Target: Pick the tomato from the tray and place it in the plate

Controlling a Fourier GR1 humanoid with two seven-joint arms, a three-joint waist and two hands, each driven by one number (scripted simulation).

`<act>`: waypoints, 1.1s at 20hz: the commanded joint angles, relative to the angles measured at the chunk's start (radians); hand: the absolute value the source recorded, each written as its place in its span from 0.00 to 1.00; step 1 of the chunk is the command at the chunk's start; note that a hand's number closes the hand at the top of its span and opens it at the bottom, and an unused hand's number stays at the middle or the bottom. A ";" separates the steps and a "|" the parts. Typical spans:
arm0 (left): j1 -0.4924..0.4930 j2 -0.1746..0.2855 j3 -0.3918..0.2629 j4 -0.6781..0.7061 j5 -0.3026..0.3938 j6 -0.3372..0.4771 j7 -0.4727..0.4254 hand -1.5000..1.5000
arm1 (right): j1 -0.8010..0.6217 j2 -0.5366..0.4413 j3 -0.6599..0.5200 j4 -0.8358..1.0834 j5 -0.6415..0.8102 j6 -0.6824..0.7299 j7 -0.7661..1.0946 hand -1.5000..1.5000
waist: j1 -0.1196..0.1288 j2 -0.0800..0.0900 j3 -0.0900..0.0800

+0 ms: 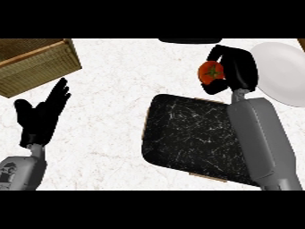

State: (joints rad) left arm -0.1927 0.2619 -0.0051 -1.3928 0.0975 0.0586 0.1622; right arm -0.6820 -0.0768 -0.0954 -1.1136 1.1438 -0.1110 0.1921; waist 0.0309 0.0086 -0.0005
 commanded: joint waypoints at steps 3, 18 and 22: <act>0.045 0.003 -0.009 -0.062 -0.007 -0.002 0.014 0.50 | -0.077 -0.037 -0.105 0.074 0.073 -0.271 0.102 1.00 | -0.002 -0.003 0.002; 0.003 -0.040 -0.010 -0.052 -0.038 0.015 0.042 0.50 | -0.207 -0.321 -0.373 0.523 -0.169 -0.403 -0.101 1.00 | -0.008 0.000 0.002; -0.010 0.010 0.057 -0.012 -0.002 -0.033 0.021 0.50 | -0.155 -0.382 -0.399 0.599 -0.222 -0.395 -0.228 1.00 | -0.014 -0.001 0.002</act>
State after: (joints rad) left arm -0.1728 0.2566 0.0264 -1.4190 0.0870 0.0387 0.1673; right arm -0.8605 -0.4126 -0.4697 -0.5949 0.9619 -0.4902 0.0523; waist 0.0223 0.0090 0.0010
